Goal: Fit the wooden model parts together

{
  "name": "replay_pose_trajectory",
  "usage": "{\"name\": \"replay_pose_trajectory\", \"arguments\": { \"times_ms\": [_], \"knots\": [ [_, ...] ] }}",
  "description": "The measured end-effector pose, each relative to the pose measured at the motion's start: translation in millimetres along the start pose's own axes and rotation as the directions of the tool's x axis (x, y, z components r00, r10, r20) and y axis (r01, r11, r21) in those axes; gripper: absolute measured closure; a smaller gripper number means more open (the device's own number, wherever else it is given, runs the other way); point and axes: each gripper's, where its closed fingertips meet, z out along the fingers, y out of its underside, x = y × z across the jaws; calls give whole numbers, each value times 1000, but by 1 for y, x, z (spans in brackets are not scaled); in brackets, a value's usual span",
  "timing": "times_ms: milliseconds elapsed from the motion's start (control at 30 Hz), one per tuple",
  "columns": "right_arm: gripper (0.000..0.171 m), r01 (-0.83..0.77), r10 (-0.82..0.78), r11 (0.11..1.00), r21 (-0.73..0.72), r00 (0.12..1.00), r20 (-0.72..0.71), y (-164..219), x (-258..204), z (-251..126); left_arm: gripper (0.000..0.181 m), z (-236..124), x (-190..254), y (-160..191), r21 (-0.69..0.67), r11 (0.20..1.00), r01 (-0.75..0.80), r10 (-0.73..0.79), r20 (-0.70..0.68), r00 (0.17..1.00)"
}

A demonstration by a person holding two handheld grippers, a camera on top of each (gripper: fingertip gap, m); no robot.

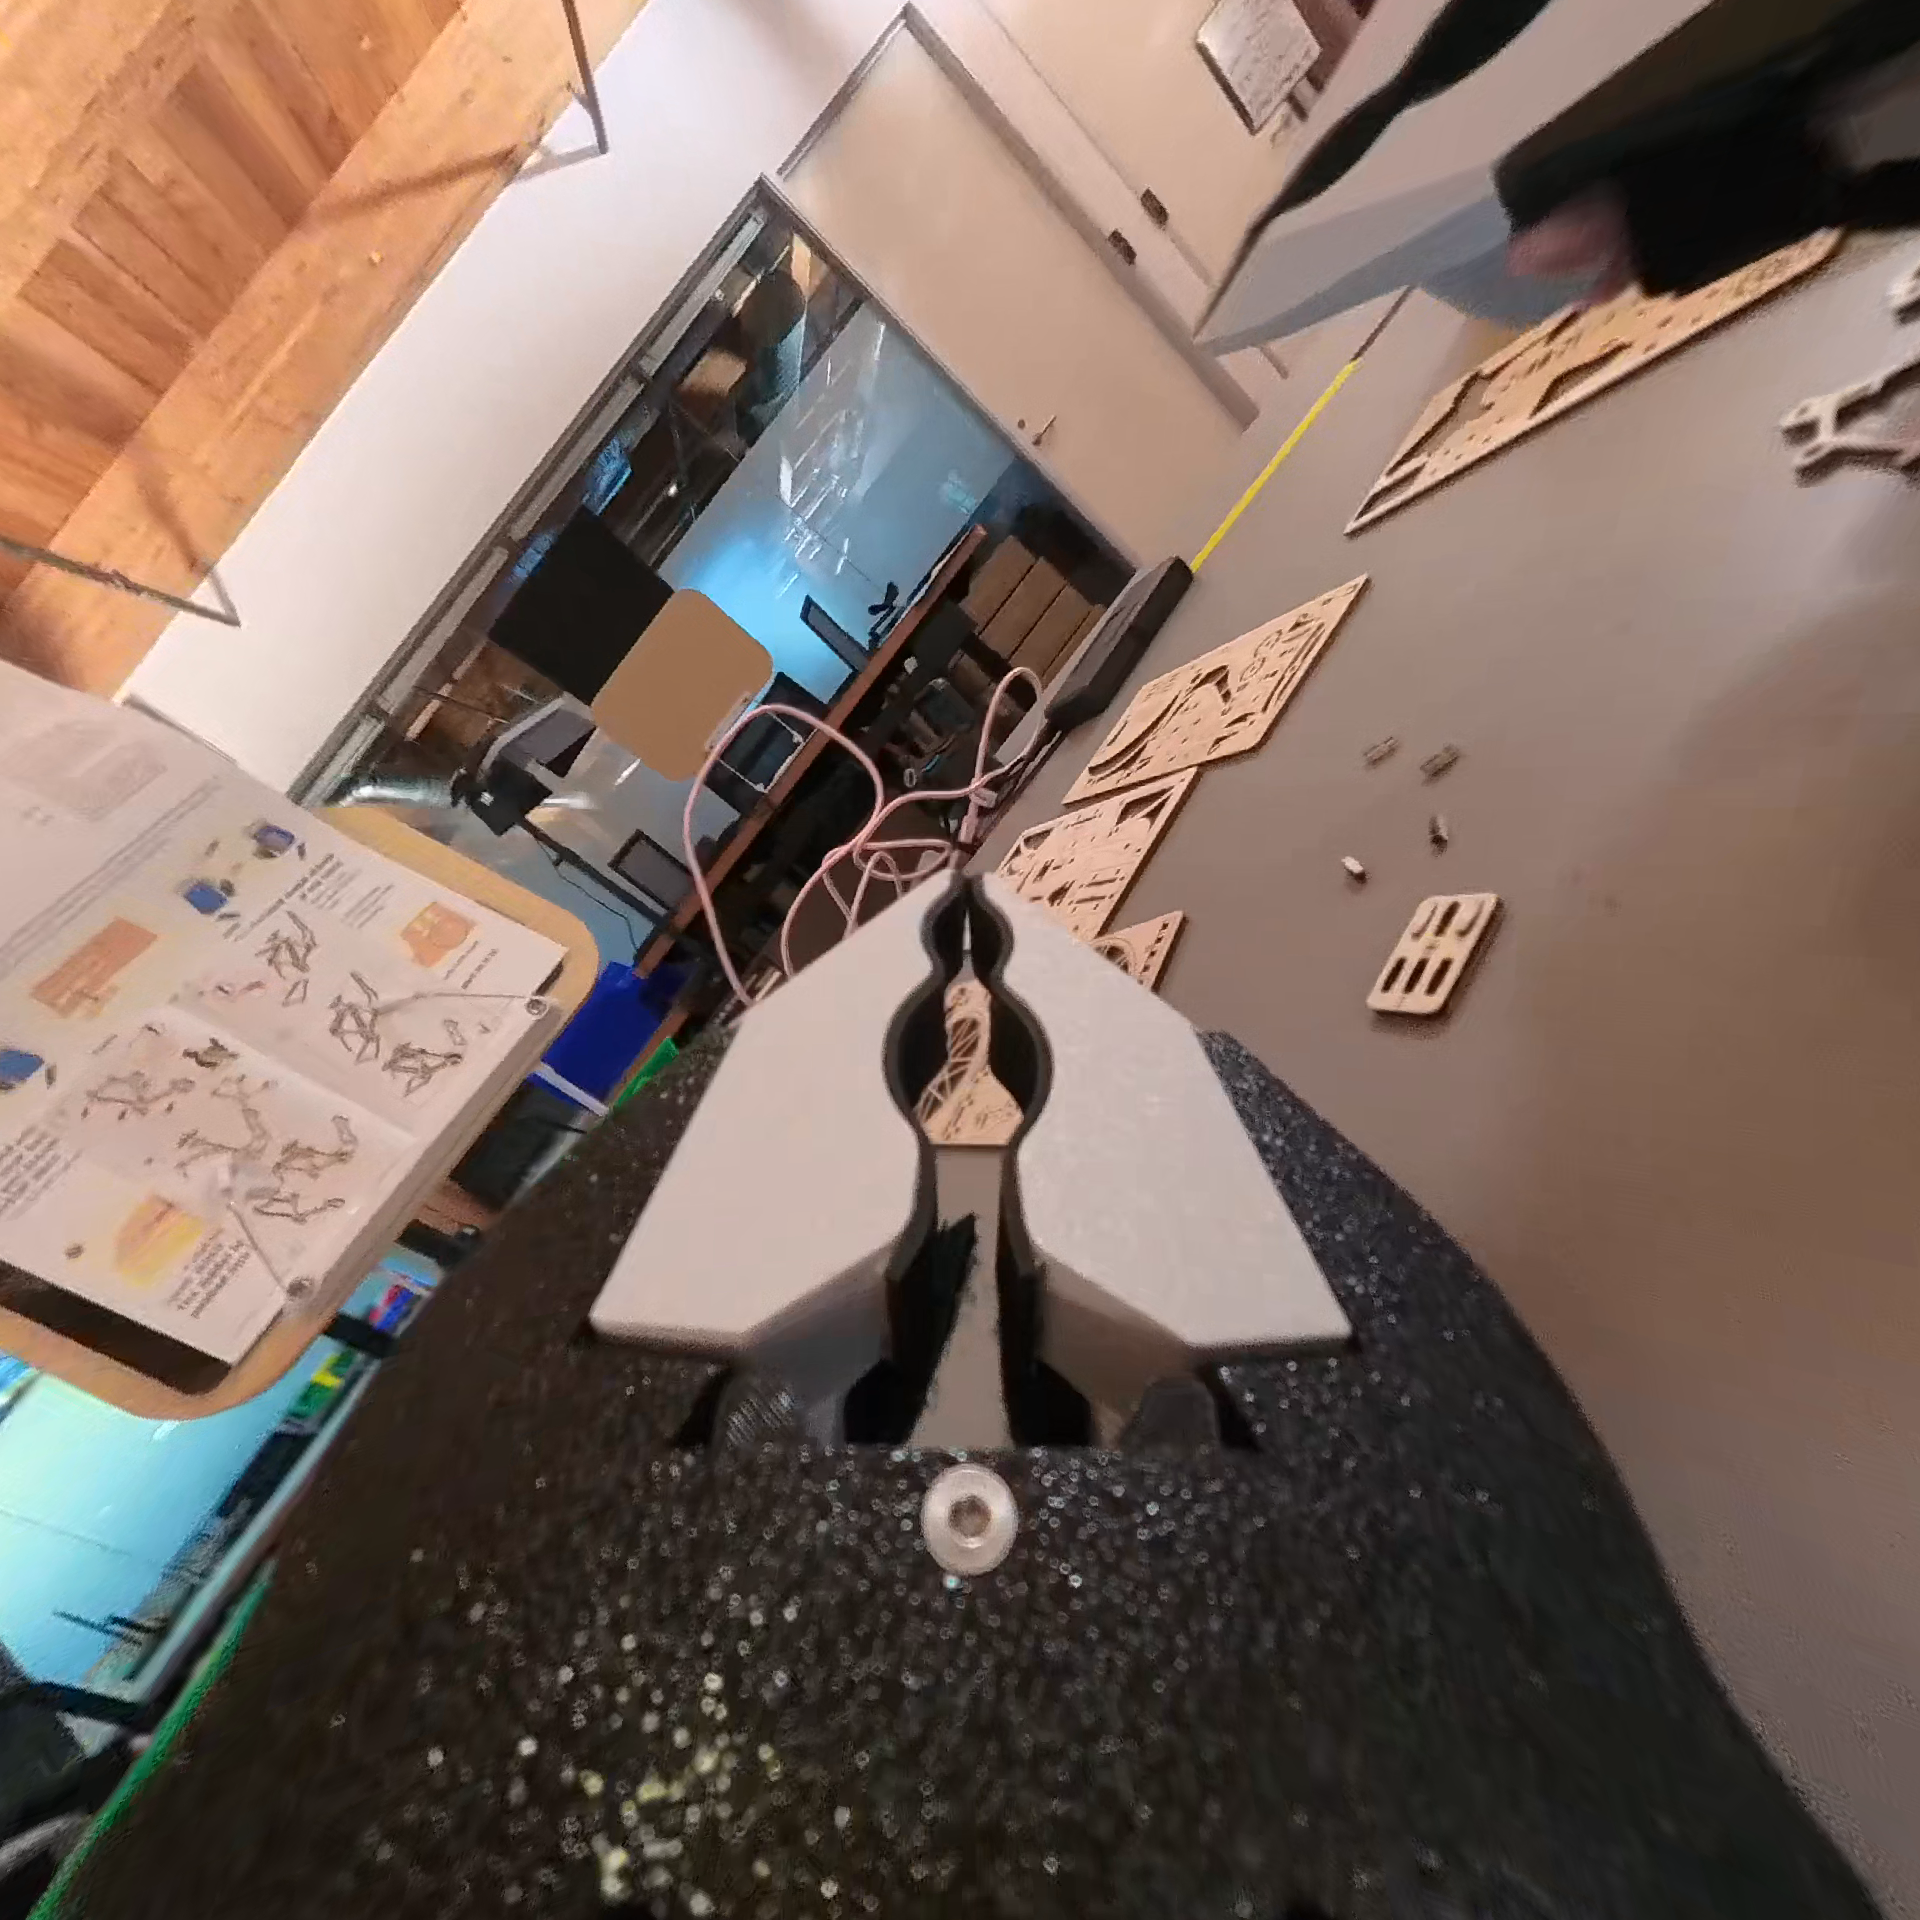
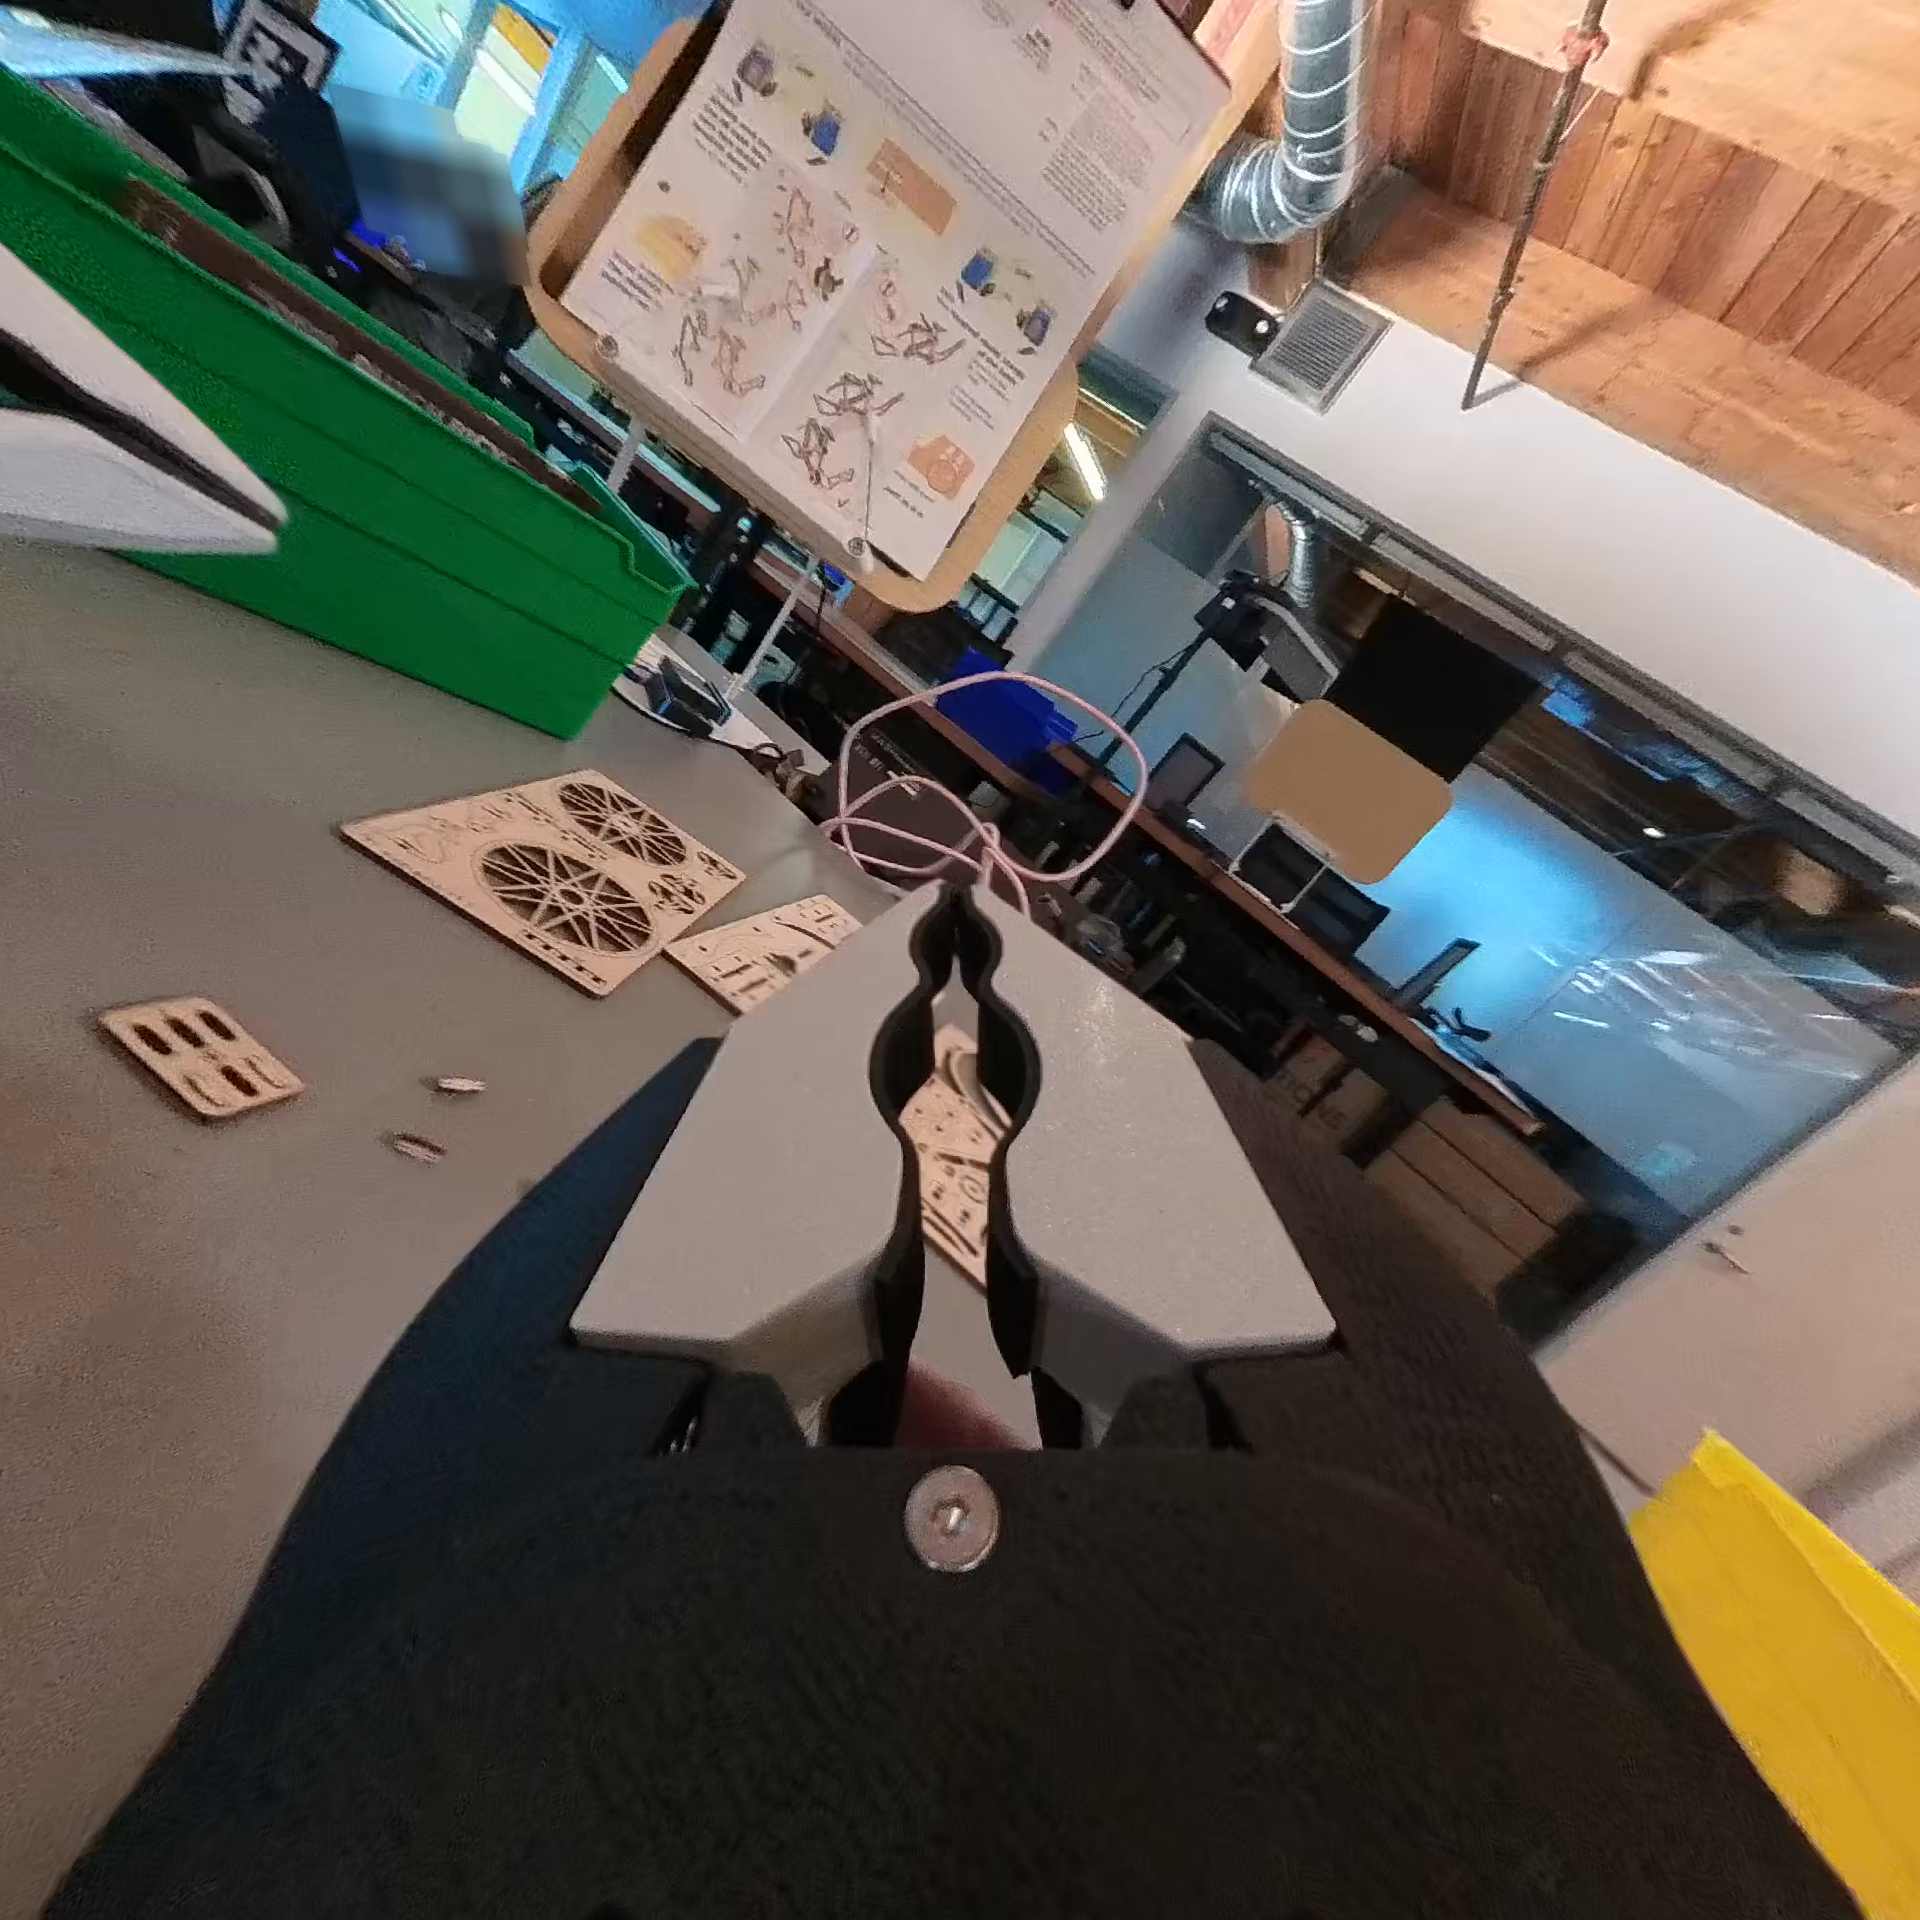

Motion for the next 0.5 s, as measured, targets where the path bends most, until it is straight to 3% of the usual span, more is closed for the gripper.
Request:
{"name": "replay_pose_trajectory", "arguments": {
  "times_ms": [233, 500],
  "knots": [
    [171, 161, -161, 986, 29, 987, -30, -7, -11, 4, 181, 8, 7, -2, -10, 990, -141, 141, 3, 990],
    [171, 166, -165, 986, 12, 986, -12, -2, -15, 4, 181, 5, 17, -17, 104, 995, -9, 19, -88, 996]
  ]
}}
